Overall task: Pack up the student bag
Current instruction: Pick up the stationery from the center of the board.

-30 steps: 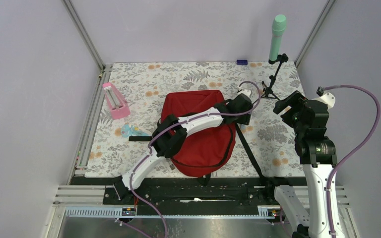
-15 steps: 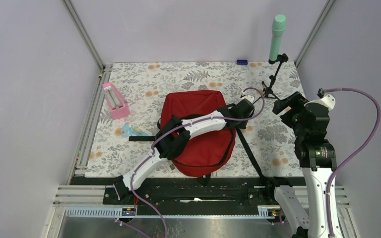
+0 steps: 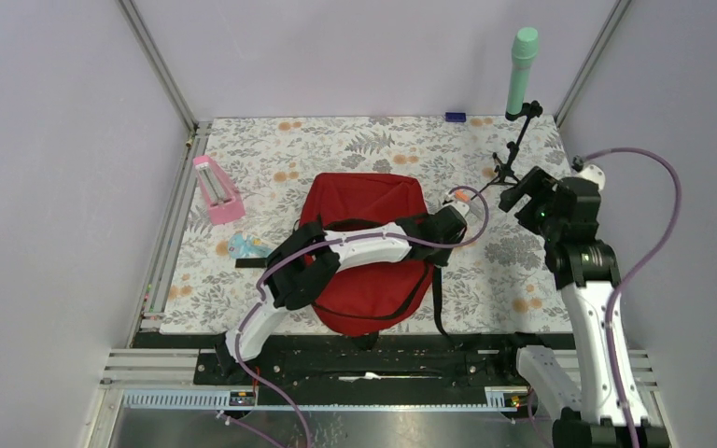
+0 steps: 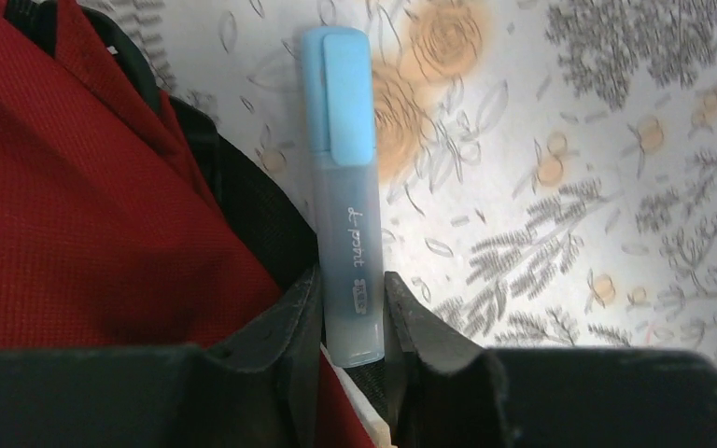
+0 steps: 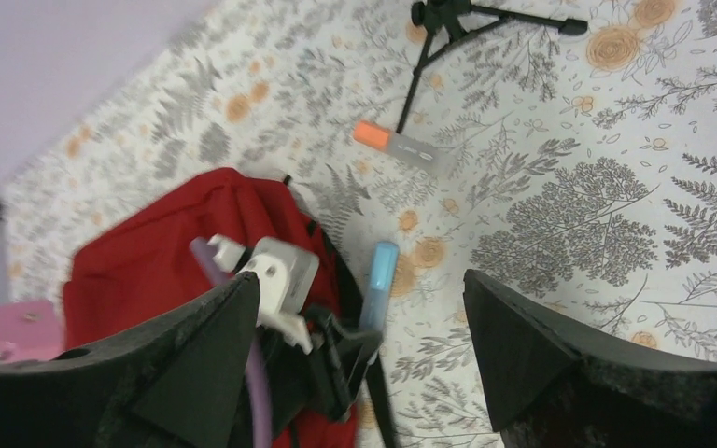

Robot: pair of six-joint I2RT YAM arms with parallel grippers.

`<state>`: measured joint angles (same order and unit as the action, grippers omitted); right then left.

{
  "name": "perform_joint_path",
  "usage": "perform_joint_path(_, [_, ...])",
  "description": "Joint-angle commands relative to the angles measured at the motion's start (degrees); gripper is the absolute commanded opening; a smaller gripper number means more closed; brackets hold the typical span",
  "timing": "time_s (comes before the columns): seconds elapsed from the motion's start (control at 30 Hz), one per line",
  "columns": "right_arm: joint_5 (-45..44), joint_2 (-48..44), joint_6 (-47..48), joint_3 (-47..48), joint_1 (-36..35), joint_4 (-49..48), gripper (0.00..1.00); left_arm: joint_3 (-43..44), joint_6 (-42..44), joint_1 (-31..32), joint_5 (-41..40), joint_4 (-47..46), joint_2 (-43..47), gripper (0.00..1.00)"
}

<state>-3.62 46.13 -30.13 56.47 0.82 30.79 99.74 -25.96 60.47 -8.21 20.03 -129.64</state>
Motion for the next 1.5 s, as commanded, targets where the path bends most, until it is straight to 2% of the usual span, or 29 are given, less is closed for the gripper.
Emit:
perform_joint_path(0.0, [3.41, 8.87, 7.96, 0.61, 0.15, -0.64, 0.88, -2.14, -0.23, 1.58, 2.48, 0.08, 4.26, 0.25])
perform_joint_path(0.17, [3.44, 19.12, 14.17, 1.62, 0.36, -1.15, 0.9, 1.74, 0.47, 1.59, 2.1, 2.62, 0.34, 0.42])
perform_joint_path(0.3, [7.54, 28.59, 20.07, 4.33, 1.27, -1.99, 0.91, 4.17, 1.16, 1.58, 1.44, 4.11, -2.07, 0.48])
perform_joint_path(0.4, [10.35, 36.26, 23.72, 7.73, 2.1, -1.62, 0.9, 4.48, 1.13, 1.58, 1.71, 3.96, -3.3, 0.56])
perform_joint_path(0.47, [10.73, 40.99, 25.92, 10.44, 2.25, -0.51, 0.89, 4.49, 0.93, 1.63, 2.07, 3.96, -3.94, 0.56])
perform_joint_path(0.67, [10.46, 51.68, 29.73, 17.04, 2.67, 1.33, 0.87, 0.73, 1.35, 1.65, 2.93, 0.02, -1.56, 0.25])
perform_joint_path(0.8, [10.77, 53.17, 29.08, 17.05, 2.87, 1.24, 0.86, -4.84, 2.91, 1.67, 3.23, -7.23, 5.21, 0.13])
perform_joint_path(0.93, [10.18, 51.96, 28.73, 15.69, 2.87, 0.89, 0.86, -8.68, 3.95, 1.76, 2.28, -11.49, 13.32, 0.11])
perform_joint_path(1.2, [9.45, 47.92, 27.01, 13.57, 2.87, 0.84, 0.87, -16.32, 5.12, 1.99, 1.41, -11.32, 28.52, 0.1])
perform_joint_path(1.33, [9.78, 46.26, 26.05, 12.69, 2.87, 0.86, 0.87, -21.76, 4.72, 1.98, -0.5, -8.52, 36.99, 0.1])
perform_joint_path(1.47, [10.83, 44.2, 25.15, 11.29, 2.87, 0.87, 0.87, -24.25, 5.23, 1.86, 0.94, -0.91, 44.56, 0.11])
